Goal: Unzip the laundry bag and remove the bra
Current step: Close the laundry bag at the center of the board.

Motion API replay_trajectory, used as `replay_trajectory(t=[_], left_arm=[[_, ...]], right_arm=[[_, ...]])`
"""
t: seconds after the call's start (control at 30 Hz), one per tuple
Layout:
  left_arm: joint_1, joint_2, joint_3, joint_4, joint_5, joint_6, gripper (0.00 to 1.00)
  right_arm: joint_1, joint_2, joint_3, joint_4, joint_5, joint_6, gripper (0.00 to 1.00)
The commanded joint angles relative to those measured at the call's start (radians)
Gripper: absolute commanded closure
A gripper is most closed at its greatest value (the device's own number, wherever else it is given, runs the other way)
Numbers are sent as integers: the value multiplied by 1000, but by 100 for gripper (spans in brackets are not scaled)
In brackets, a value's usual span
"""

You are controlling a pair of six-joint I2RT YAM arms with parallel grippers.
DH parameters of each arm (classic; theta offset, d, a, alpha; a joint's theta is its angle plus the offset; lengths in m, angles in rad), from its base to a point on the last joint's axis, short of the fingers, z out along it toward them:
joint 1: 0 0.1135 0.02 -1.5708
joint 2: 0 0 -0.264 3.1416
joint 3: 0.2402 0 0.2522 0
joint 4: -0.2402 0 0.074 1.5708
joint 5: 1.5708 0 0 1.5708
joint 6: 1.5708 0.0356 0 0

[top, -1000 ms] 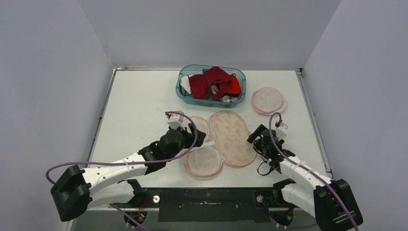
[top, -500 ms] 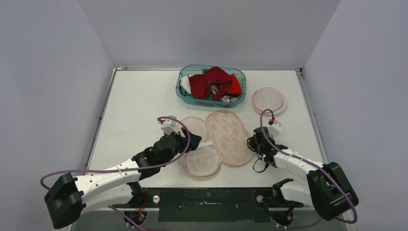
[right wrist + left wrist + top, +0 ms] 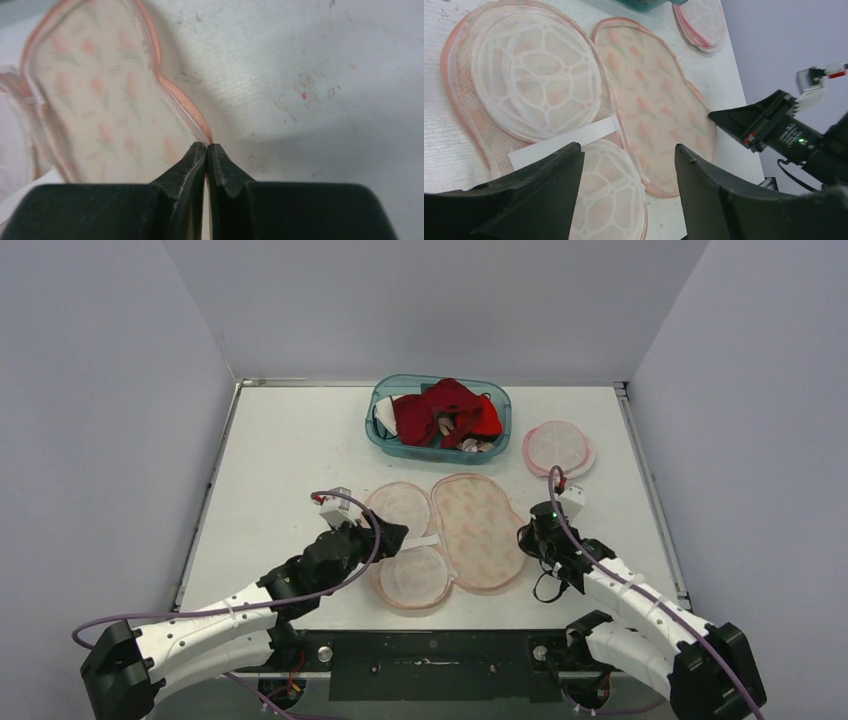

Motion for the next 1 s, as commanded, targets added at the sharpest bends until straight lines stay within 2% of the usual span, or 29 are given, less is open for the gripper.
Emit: replay_trajectory(t=[0.0,0.13,0.2,0.3,0.4,0.63,0.83,0.87,0.97], left_arm=[[-4,-30,3,-28,-28,-7,36],[-4,-54,4,-62,-40,-9,36],[-4,-71,5,-84,-51,-10,35],[-3,-106,13,-152,-89,-20,35],[-4,-155,24,-248,-141,-48,34],[-4,-300,69,-497,-267,-141,34],[-3,-385,74,-586,-322,-177,34],[-4,-394,71,-593,-327,-180,34],[-4,-417,67,-612,-333,-187,34]], right_arm=[[14,-123,97,-38,-41,-142,95],[27,-232,133,21,-156,-265,95],[29,-253,137,93,-284,-311,95],[38,-220,141,226,-506,-331,95],[94,-157,149,366,-622,-331,95],[359,68,238,503,-576,-396,95],[515,296,332,600,-574,-410,95],[531,325,347,604,-571,-405,89],[554,375,351,664,-567,-371,45]])
